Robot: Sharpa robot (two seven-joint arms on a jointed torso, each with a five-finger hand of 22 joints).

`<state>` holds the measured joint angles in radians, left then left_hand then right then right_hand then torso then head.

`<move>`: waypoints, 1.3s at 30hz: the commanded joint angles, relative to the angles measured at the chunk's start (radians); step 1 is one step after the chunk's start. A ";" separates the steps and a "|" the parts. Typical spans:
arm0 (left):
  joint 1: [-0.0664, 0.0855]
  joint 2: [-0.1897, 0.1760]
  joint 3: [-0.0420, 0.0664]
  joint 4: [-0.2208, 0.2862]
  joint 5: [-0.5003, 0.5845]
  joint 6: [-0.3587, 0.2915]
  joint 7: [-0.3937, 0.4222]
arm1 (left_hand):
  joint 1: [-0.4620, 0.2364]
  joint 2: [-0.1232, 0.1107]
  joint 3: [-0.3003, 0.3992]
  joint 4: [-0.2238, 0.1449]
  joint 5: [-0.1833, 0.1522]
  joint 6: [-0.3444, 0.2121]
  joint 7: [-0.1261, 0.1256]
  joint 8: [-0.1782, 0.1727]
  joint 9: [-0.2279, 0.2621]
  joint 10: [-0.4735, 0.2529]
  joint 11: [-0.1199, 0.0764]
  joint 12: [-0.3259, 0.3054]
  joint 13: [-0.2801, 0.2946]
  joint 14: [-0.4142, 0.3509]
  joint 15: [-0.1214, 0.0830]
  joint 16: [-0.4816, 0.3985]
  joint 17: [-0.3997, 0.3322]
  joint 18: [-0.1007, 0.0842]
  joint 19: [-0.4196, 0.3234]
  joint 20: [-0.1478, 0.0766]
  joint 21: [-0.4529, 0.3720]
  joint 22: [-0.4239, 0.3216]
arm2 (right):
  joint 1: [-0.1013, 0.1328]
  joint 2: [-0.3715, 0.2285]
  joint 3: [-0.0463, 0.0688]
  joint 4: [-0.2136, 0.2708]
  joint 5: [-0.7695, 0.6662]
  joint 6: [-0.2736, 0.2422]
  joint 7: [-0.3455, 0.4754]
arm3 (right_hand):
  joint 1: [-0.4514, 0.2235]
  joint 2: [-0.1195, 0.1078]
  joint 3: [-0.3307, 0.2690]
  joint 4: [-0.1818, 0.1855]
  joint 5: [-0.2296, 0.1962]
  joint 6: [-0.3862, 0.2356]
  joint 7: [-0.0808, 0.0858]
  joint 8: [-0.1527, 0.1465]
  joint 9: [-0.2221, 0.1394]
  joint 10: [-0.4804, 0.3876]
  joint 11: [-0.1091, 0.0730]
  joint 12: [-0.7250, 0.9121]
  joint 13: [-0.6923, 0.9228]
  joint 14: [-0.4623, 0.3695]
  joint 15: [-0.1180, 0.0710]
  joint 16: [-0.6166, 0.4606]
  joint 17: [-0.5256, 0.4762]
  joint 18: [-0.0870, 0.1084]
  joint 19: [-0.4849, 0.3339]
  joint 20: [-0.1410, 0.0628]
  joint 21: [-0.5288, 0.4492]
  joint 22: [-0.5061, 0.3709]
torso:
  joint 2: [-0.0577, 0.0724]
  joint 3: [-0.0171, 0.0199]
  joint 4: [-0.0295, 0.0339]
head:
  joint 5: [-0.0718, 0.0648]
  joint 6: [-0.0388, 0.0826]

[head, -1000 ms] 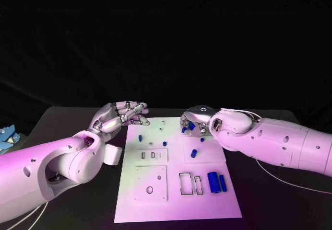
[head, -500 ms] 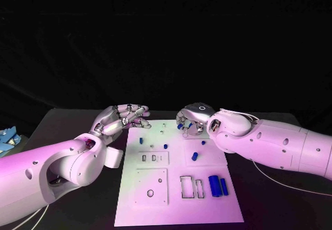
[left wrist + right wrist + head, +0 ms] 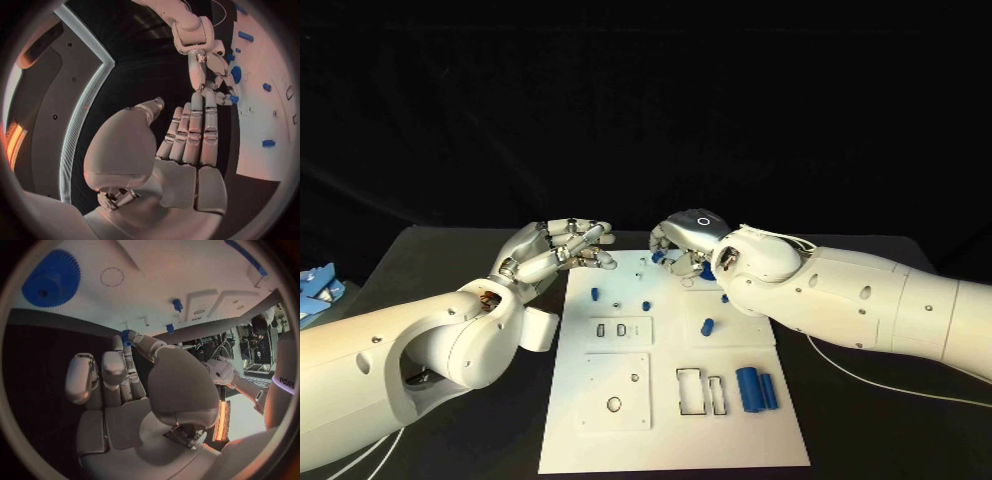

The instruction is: Assemble the parts on the task board

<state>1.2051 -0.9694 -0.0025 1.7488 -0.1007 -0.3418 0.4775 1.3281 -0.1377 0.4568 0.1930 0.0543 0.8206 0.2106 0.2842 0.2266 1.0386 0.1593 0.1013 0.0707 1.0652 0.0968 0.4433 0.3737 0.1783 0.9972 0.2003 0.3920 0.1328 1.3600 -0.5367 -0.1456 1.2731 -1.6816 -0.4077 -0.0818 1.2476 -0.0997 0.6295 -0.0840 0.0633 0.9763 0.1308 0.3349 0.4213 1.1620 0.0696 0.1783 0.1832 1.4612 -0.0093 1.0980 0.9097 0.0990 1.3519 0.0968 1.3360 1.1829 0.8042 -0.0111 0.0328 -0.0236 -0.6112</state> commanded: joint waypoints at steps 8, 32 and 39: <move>0.002 0.004 0.001 0.007 0.003 0.024 0.007 | -0.004 -0.003 0.003 0.000 0.003 -0.006 0.015 -0.003 0.000 -0.005 0.006 -0.003 -0.001 -0.001 0.005 0.005 0.001 0.004 0.007 -0.001 0.006 0.001 | -0.005 0.043 0.001 -0.049 -0.004 -0.020 -0.006 | -0.001 0.007 0.007 0.000 0.008 -0.004 0.004 0.002 0.036 0.004 0.000 0.002 0.002 0.000 -0.003 0.008 0.004 -0.018 0.006 -0.003 0.004 0.002 | 0.003 -0.0009 0.0006 | 0.003 -0.004; 0.021 0.003 0.001 0.018 0.003 0.025 0.008 | -0.003 -0.002 0.004 -0.001 0.003 -0.006 0.015 -0.004 0.001 -0.004 0.006 -0.004 -0.001 -0.001 0.005 0.006 0.002 0.004 0.007 -0.001 0.007 0.001 | -0.023 0.096 0.001 -0.122 0.004 -0.016 0.005 | -0.008 0.003 0.006 0.002 0.008 -0.010 0.006 0.001 0.040 0.001 0.001 0.003 0.005 0.000 -0.002 0.010 0.003 -0.018 0.005 -0.002 0.003 0.001 | 0.016 -0.0047 0.0106 | 0.010 -0.008; 0.024 0.004 0.001 0.018 0.003 0.026 0.008 | -0.003 -0.002 0.004 -0.001 0.003 -0.006 0.015 -0.004 0.001 -0.004 0.006 -0.004 -0.001 -0.001 0.005 0.006 0.002 0.004 0.007 -0.001 0.007 0.001 | -0.027 0.109 0.001 -0.137 0.004 -0.013 0.007 | -0.011 0.001 0.006 0.003 0.007 -0.013 0.006 0.000 0.042 -0.002 0.002 0.003 0.005 0.000 -0.001 0.010 0.002 -0.017 0.003 -0.002 0.001 -0.002 | 0.017 -0.0078 0.0127 | 0.010 -0.011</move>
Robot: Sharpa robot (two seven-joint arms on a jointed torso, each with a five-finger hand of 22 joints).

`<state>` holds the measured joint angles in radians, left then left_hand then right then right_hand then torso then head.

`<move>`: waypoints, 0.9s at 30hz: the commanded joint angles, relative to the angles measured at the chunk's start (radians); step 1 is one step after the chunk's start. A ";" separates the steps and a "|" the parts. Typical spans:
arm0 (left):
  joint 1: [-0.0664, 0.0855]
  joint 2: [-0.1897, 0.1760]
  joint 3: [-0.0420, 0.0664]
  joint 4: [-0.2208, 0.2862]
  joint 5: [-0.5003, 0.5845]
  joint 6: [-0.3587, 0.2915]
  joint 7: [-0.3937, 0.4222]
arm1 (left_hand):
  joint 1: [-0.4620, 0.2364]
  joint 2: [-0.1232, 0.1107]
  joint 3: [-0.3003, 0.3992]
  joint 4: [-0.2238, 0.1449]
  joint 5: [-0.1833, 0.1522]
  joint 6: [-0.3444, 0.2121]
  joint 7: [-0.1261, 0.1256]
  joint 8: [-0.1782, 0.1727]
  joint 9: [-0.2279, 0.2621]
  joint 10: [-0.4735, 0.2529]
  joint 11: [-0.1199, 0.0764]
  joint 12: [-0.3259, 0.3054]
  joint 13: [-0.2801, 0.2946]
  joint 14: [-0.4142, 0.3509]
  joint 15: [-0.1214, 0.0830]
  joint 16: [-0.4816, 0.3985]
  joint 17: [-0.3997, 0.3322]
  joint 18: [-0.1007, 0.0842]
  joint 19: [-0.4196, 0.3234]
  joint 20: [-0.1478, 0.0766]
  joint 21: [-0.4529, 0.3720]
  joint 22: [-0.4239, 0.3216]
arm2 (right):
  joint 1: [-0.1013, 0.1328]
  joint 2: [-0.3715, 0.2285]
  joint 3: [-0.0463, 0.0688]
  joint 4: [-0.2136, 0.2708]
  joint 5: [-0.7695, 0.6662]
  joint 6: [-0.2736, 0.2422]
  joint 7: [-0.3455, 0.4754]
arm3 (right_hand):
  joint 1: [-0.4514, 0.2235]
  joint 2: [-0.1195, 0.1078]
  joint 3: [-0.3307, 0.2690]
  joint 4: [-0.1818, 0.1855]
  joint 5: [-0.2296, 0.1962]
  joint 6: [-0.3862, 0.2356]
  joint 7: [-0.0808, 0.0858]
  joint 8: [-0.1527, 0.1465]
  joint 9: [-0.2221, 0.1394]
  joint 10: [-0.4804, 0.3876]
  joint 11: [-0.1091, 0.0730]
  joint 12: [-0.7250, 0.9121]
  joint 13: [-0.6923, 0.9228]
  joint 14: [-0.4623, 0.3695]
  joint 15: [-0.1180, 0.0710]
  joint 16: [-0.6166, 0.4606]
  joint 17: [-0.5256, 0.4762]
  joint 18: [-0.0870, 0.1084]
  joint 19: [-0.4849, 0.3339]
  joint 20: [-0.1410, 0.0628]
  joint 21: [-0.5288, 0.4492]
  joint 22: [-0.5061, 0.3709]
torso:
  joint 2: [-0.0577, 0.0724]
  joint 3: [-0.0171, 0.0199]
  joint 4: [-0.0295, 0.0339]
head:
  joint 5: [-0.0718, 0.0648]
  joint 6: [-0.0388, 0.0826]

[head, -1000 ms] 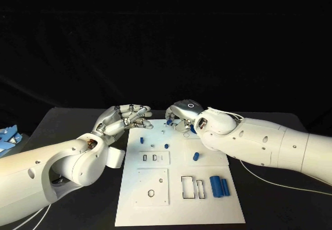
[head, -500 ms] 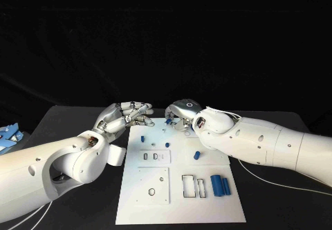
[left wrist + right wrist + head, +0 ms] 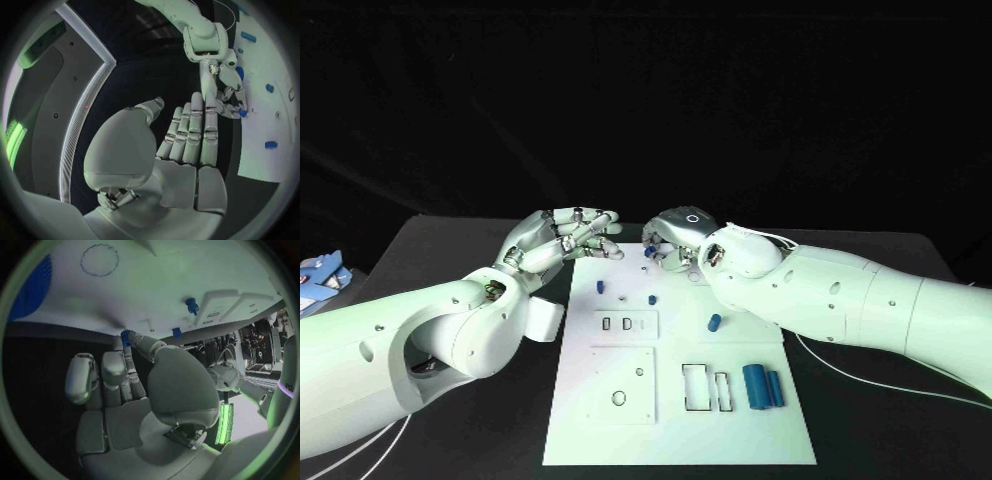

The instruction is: Assemble the parts on the task board

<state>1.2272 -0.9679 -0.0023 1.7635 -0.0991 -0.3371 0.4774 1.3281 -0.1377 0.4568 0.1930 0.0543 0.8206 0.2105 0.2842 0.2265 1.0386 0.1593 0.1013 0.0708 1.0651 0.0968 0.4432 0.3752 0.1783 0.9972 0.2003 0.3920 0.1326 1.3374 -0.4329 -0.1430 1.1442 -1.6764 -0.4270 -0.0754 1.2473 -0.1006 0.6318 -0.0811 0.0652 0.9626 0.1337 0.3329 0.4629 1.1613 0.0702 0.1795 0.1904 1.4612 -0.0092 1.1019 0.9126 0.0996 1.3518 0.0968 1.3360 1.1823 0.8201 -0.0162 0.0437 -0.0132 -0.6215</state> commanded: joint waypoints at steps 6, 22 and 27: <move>0.004 0.004 0.001 0.003 0.001 0.022 0.007 | -0.003 -0.002 0.004 -0.001 0.003 -0.006 0.015 -0.004 0.001 -0.004 0.006 -0.004 -0.001 -0.001 0.005 0.006 0.001 0.004 0.007 -0.001 0.007 0.002 | -0.006 0.015 -0.002 -0.024 -0.001 0.017 0.001 | -0.019 -0.005 0.004 0.004 0.000 -0.015 0.007 -0.004 0.006 -0.017 0.006 -0.002 0.000 -0.006 0.002 0.001 -0.013 -0.015 -0.005 0.001 -0.006 -0.011 | 0.002 -0.0014 0.0005 | 0.001 -0.001; 0.008 -0.006 0.001 -0.005 0.003 0.020 0.007 | -0.001 -0.001 0.005 -0.003 0.002 -0.006 0.015 -0.004 0.001 -0.003 0.005 -0.006 -0.001 -0.003 0.005 0.008 0.005 0.004 0.006 -0.001 0.008 0.002 | 0.002 -0.108 0.003 0.098 0.009 0.001 -0.017 | -0.067 -0.095 -0.090 0.048 0.058 -0.157 0.038 -0.098 0.003 -0.180 0.036 0.008 -0.009 -0.030 0.029 -0.017 -0.064 0.000 -0.054 0.027 -0.066 -0.078 | -0.002 0.0010 -0.0132 | 0.014 0.007; 0.009 -0.010 0.001 -0.010 0.005 0.020 0.008 | -0.001 -0.001 0.005 -0.004 0.002 -0.006 0.015 -0.004 0.001 -0.003 0.005 -0.006 -0.001 -0.003 0.005 0.009 0.006 0.004 0.006 -0.001 0.008 0.002 | 0.015 -0.203 0.018 0.191 0.058 -0.011 -0.027 | -0.062 -0.093 -0.102 0.064 0.062 -0.128 0.029 -0.094 0.013 -0.134 0.027 0.070 0.010 -0.021 0.022 0.009 -0.041 -0.008 -0.024 0.022 -0.037 -0.031 | -0.007 0.0040 -0.0192 | 0.012 0.011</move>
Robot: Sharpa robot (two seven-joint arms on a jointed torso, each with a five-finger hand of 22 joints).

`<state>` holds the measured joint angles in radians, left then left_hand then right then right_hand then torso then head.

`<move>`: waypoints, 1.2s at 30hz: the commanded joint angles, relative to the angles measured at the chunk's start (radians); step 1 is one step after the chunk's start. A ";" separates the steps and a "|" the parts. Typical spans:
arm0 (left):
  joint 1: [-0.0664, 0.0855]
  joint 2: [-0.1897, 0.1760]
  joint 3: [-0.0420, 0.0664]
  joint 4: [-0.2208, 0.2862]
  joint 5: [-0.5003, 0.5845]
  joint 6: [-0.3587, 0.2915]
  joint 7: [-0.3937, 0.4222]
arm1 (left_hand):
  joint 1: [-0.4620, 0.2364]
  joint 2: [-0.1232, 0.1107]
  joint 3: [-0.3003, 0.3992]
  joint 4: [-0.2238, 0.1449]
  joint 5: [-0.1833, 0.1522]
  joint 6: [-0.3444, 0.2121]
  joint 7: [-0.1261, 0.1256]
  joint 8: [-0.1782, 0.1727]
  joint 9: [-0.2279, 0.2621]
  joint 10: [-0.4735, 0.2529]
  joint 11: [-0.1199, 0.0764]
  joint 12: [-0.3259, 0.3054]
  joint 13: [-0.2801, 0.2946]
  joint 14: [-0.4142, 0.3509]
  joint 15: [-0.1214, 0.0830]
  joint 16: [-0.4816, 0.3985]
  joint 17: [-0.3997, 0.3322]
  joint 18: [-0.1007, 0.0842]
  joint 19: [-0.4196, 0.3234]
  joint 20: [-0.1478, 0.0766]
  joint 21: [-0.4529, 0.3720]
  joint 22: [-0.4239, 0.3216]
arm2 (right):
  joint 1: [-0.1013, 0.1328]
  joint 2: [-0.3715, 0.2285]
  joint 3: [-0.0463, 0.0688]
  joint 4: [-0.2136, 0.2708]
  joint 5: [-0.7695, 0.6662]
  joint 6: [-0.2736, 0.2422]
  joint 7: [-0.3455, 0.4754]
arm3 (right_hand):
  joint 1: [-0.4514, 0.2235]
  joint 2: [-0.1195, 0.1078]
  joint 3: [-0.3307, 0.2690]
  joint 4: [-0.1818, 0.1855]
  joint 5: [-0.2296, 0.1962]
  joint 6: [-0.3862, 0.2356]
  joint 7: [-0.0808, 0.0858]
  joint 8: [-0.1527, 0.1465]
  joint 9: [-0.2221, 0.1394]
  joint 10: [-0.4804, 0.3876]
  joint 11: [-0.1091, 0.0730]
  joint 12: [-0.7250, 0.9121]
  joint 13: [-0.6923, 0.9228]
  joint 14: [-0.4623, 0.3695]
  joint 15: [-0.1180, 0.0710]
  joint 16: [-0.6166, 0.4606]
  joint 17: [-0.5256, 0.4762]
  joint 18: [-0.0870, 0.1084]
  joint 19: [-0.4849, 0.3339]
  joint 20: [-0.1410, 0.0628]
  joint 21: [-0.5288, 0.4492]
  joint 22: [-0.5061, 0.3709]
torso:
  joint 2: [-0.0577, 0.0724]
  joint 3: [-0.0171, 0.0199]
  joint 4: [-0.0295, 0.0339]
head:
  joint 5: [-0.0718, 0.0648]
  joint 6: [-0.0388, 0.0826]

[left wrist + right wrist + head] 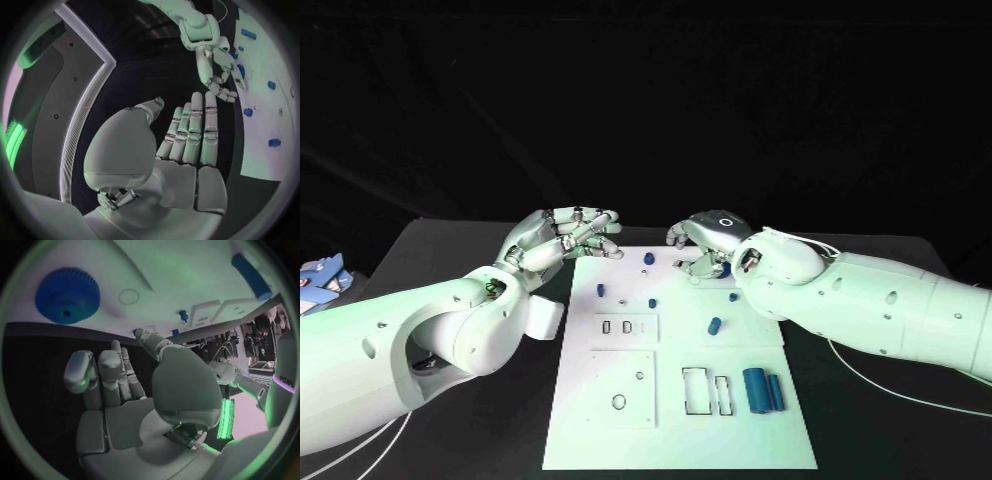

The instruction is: Assemble the parts on the task board

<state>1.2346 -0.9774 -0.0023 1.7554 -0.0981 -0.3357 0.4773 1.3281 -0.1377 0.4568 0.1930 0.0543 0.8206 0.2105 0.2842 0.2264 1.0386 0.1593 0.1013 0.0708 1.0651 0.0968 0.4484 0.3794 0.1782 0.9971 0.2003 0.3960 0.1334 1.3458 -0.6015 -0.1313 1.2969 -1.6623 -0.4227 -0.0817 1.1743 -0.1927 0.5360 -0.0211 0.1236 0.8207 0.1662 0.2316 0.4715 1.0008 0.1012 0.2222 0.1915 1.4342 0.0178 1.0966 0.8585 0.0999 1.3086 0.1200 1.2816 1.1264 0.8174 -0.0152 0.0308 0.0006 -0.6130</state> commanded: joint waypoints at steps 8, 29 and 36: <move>0.003 -0.004 0.000 -0.011 0.008 0.022 0.007 | -0.001 -0.001 0.005 -0.004 0.002 -0.006 0.014 -0.004 0.001 -0.003 0.005 -0.006 0.000 -0.004 0.004 0.004 0.002 0.004 0.006 -0.001 0.004 0.001 | 0.035 -0.166 0.019 0.115 0.255 0.121 -0.056 | 0.011 -0.024 -0.066 0.028 0.088 0.019 -0.019 0.026 0.041 0.159 -0.041 0.385 0.276 0.056 -0.036 0.183 0.217 -0.035 0.095 -0.035 0.102 0.156 | -0.014 0.0091 -0.0184 | 0.005 0.004; 0.002 0.005 0.000 -0.025 0.009 0.034 0.007 | 0.001 -0.001 0.006 -0.006 0.002 -0.005 0.014 -0.004 0.002 -0.001 0.005 -0.006 0.000 -0.004 0.004 0.005 0.004 0.004 0.006 -0.001 0.004 0.001 | 0.029 -0.159 0.019 0.061 0.288 0.228 -0.098 | 0.042 -0.014 -0.154 0.101 0.083 -0.115 0.002 0.142 0.137 0.324 -0.018 1.115 1.068 0.115 -0.010 0.429 0.610 -0.065 0.176 -0.007 0.194 0.307 | -0.013 0.0122 -0.0162 | 0.006 -0.006; 0.002 0.005 0.000 -0.025 0.009 0.035 0.006 | 0.002 -0.001 0.006 -0.007 0.002 -0.005 0.014 -0.004 0.002 -0.001 0.005 -0.006 0.000 -0.005 0.004 0.005 0.004 0.004 0.006 -0.001 0.004 0.001 | 0.024 -0.137 0.018 0.047 0.289 0.217 -0.106 | 0.044 -0.010 -0.153 0.103 0.084 -0.117 0.002 0.146 0.139 0.327 -0.017 1.122 1.075 0.116 -0.009 0.431 0.614 -0.066 0.178 -0.006 0.196 0.310 | -0.013 0.0120 -0.0186 | 0.007 -0.008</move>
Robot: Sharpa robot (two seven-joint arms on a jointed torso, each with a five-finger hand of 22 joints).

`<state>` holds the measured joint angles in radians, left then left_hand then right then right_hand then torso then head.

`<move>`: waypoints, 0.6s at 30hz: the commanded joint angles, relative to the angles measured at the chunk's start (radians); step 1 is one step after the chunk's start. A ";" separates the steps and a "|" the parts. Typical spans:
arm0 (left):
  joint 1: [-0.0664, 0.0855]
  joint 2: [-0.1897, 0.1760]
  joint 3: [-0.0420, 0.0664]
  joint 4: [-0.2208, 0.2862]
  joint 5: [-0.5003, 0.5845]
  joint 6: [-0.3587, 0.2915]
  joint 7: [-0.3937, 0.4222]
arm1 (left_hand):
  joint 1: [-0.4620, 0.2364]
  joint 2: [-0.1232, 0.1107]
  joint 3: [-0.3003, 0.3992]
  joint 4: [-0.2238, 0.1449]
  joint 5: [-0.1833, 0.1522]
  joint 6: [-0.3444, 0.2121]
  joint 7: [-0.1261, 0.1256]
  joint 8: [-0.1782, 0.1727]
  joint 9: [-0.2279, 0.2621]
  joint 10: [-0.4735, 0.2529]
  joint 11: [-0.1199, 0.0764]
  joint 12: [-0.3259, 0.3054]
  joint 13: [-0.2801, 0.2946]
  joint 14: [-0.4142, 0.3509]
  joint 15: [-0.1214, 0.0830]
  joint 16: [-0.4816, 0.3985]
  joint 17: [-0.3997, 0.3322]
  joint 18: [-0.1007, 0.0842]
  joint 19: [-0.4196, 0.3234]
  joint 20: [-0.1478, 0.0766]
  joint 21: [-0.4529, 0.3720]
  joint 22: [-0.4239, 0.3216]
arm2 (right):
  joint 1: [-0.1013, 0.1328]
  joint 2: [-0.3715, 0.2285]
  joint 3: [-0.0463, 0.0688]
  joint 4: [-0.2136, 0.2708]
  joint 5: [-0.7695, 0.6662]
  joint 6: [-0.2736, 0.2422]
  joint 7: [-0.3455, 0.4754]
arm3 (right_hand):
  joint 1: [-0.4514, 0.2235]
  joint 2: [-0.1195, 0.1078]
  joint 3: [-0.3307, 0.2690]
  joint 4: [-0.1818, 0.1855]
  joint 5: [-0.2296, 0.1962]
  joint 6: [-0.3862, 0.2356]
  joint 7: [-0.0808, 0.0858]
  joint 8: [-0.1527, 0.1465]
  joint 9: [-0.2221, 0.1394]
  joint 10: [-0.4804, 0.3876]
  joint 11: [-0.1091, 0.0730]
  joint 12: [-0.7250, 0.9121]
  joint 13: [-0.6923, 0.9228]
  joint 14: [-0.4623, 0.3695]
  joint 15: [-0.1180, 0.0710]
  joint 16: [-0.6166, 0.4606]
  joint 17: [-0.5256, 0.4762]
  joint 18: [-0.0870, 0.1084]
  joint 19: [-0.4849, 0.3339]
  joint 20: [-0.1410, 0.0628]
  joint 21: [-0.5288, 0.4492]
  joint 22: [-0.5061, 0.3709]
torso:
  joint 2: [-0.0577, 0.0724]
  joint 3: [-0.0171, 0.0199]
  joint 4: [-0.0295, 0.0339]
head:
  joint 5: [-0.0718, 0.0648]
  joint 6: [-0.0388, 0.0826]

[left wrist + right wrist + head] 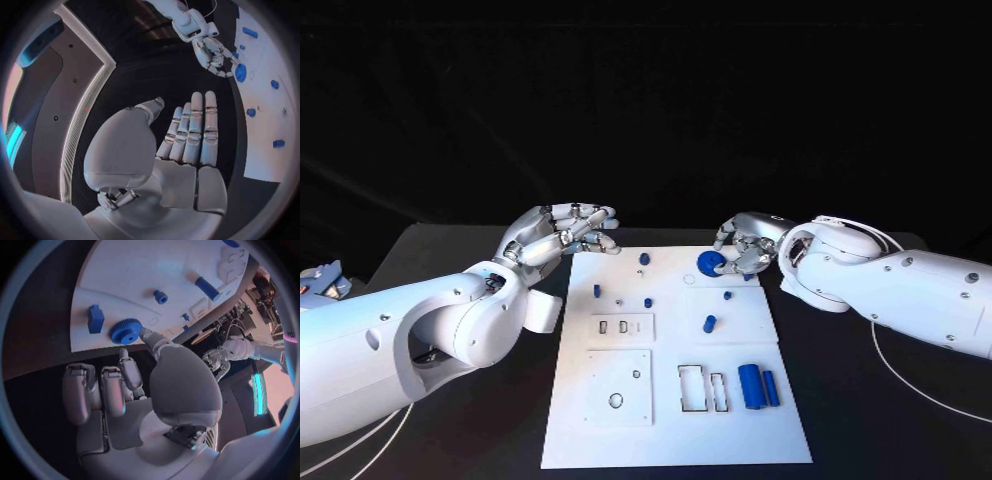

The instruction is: Assemble the parts on the task board

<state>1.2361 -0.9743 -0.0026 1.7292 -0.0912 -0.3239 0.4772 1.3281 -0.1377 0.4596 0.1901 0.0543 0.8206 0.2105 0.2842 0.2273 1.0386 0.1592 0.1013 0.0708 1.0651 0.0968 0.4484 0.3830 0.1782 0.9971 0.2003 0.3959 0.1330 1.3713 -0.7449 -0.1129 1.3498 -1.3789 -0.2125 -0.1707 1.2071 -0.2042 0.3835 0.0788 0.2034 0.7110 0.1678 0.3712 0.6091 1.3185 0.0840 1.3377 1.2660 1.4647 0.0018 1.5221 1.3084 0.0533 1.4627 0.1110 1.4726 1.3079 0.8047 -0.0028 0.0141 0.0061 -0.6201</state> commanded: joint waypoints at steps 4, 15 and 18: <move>0.001 0.004 0.001 0.005 0.002 0.026 0.006 | 0.003 0.000 0.005 -0.006 0.003 -0.004 0.013 -0.004 0.001 0.000 0.004 -0.007 0.000 -0.005 0.004 0.006 0.002 0.004 0.006 -0.001 0.005 0.001 | -0.003 0.019 -0.001 -0.016 0.002 0.000 -0.026 | 0.015 0.006 0.003 0.003 0.004 -0.008 0.001 0.008 0.002 0.009 0.001 0.009 0.003 0.085 0.008 0.006 0.165 -0.020 0.025 0.003 0.007 0.132 | 0.001 -0.0013 -0.0004 | 0.002 -0.003; 0.001 0.007 0.001 0.008 0.002 0.030 0.004 | 0.003 0.000 0.005 -0.006 0.003 -0.004 0.013 -0.004 0.001 0.000 0.004 -0.007 0.000 -0.005 0.004 0.006 0.002 0.004 0.006 -0.001 0.005 0.001 | -0.008 0.055 -0.002 -0.059 -0.006 -0.011 -0.032 | 0.020 0.013 0.011 0.003 0.005 -0.008 0.002 0.012 0.003 0.008 0.001 0.011 0.007 0.086 0.008 0.008 0.167 -0.020 0.026 0.004 0.008 0.133 | 0.001 0.0003 -0.0002 | 0.000 -0.010; 0.001 0.007 0.001 0.008 0.002 0.030 0.003 | 0.003 0.000 0.005 -0.006 0.003 -0.004 0.013 -0.004 0.001 0.000 0.004 -0.007 0.000 -0.005 0.004 0.006 0.002 0.004 0.006 -0.001 0.005 0.001 | -0.010 0.063 -0.002 -0.071 -0.004 -0.003 -0.031 | 0.020 0.015 0.012 0.004 0.005 -0.007 0.002 0.013 0.003 0.009 0.001 0.013 0.009 0.086 0.008 0.008 0.168 -0.020 0.027 0.004 0.009 0.135 | 0.001 0.0004 -0.0023 | 0.003 -0.013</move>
<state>1.2361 -0.9697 -0.0024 1.7347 -0.0907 -0.3165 0.4755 1.3281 -0.1377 0.4623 0.1874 0.0543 0.8206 0.2105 0.2842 0.2270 1.0386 0.1593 0.1013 0.0708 1.0651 0.0968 0.4484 0.3839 0.1782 0.9971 0.2003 0.3959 0.1329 1.3626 -0.6853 -0.1150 1.2854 -1.3780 -0.2176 -0.1926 1.2215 -0.1897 0.3894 0.0845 0.2033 0.7080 0.1708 0.3789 0.6111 1.3219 0.0875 1.3454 1.2739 1.4647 0.0017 1.5259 1.3082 0.0534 1.4627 0.1110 1.4772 1.3076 0.8058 -0.0025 0.0130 0.0077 -0.6304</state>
